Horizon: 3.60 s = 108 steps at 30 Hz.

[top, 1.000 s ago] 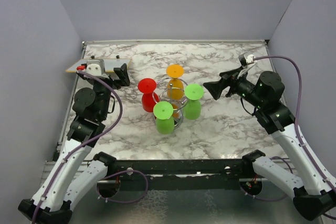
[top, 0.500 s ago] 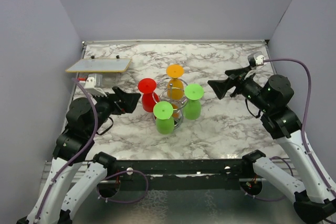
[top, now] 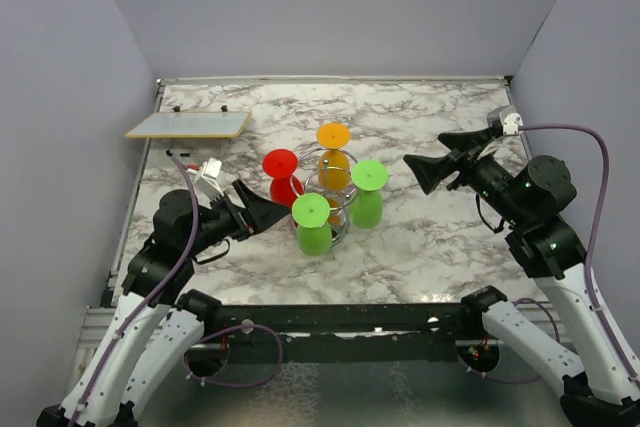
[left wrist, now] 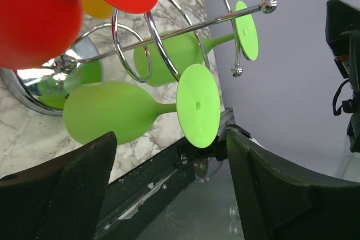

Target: Take the wine glass off the wine glass rack

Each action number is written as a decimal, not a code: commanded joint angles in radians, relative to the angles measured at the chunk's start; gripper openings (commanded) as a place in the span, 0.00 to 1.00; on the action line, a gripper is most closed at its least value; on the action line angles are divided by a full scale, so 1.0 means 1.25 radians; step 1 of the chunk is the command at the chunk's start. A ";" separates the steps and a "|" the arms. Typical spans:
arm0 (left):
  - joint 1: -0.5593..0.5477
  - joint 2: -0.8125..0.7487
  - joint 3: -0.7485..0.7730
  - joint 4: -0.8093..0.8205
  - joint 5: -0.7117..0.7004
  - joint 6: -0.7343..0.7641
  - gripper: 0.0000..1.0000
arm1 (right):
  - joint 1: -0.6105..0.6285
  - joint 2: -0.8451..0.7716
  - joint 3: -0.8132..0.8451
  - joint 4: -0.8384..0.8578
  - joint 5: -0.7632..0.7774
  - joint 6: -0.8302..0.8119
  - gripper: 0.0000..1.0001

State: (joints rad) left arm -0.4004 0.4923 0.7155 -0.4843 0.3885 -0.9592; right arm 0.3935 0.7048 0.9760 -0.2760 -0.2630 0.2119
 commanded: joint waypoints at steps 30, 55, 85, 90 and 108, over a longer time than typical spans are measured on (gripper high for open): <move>0.003 0.090 -0.106 0.273 0.149 -0.152 0.35 | 0.004 -0.029 -0.013 0.027 0.023 -0.010 1.00; 0.003 0.107 -0.115 0.285 0.165 -0.164 0.28 | 0.004 -0.038 -0.025 0.034 0.029 -0.011 1.00; 0.001 0.101 -0.125 0.315 0.204 -0.194 0.07 | 0.004 -0.047 -0.025 0.031 0.037 -0.010 1.00; 0.001 0.093 -0.128 0.319 0.215 -0.204 0.05 | 0.004 -0.048 -0.024 0.029 0.041 -0.013 1.00; 0.000 0.027 -0.137 0.319 0.268 -0.242 0.00 | 0.004 -0.048 -0.027 0.028 0.047 -0.012 1.00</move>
State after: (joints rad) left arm -0.4004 0.5648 0.5491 -0.1127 0.6735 -1.2419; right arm 0.3935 0.6533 0.9474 -0.2611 -0.2283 0.2047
